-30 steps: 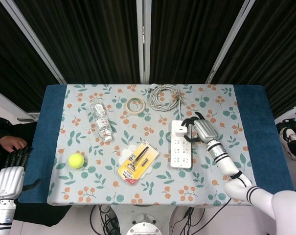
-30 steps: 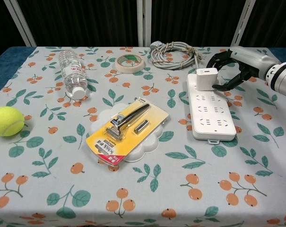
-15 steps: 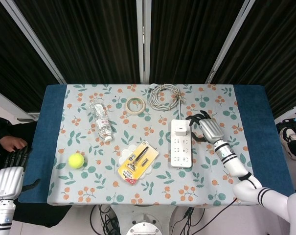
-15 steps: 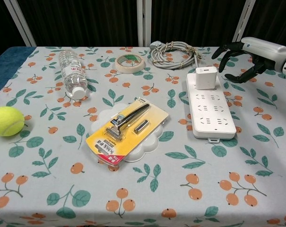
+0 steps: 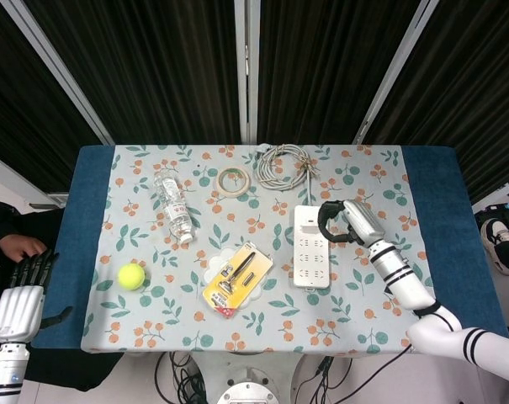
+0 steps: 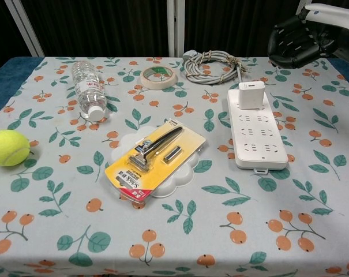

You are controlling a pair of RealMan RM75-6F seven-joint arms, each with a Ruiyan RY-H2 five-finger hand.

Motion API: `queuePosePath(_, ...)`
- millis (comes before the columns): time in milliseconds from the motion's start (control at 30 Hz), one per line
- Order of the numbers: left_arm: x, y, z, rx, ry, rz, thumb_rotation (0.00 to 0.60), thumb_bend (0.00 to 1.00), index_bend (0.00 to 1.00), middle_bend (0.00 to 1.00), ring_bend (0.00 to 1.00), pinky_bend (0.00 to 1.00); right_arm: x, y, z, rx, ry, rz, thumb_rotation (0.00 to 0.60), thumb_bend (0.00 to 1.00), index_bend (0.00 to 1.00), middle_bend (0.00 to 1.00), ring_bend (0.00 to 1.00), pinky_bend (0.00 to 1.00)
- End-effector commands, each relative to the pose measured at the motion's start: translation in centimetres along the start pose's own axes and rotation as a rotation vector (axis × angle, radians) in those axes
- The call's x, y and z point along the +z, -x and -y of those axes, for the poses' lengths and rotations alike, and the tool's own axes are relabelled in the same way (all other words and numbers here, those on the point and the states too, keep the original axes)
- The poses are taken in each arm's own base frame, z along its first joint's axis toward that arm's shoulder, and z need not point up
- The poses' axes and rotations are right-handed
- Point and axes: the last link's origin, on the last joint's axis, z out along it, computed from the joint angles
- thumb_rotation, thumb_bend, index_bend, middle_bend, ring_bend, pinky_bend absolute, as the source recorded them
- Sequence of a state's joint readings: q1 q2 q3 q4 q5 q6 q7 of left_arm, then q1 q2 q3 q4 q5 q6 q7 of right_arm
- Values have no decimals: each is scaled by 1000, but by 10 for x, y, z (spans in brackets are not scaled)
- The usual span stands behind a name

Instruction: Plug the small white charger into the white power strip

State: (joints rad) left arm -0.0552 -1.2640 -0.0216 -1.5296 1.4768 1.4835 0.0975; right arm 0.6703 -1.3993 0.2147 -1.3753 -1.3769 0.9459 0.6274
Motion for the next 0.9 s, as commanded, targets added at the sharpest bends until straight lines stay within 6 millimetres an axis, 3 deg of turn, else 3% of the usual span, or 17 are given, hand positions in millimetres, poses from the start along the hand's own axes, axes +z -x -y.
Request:
queuePosePath(33, -1, 0, 0, 0, -2, 0, 600, 124, 54, 0, 0, 0, 22, 14, 13, 263, 19, 38, 600, 466, 832, 768, 717, 708)
queuePosePath(133, -1, 0, 0, 0, -6, 2, 600, 123, 54, 0, 0, 0, 34, 25, 16, 450, 46, 50, 600, 611, 934, 870, 828, 817)
queuePosePath(300, 0, 0, -1, 1, -6, 5, 600, 123, 54, 0, 0, 0, 47, 39, 16, 675, 110, 97, 600, 721, 1000, 958, 937, 920)
queuePosePath(600, 0, 1, 1, 2, -15, 12, 600, 123, 54, 0, 0, 0, 54, 49, 9, 848, 160, 147, 600, 748, 1000, 968, 971, 961)
queuePosePath(900, 1, 1, 1, 2, -17, 13, 600, 123, 54, 0, 0, 0, 55, 56, -3, 900, 174, 161, 600, 752, 1000, 968, 971, 961)
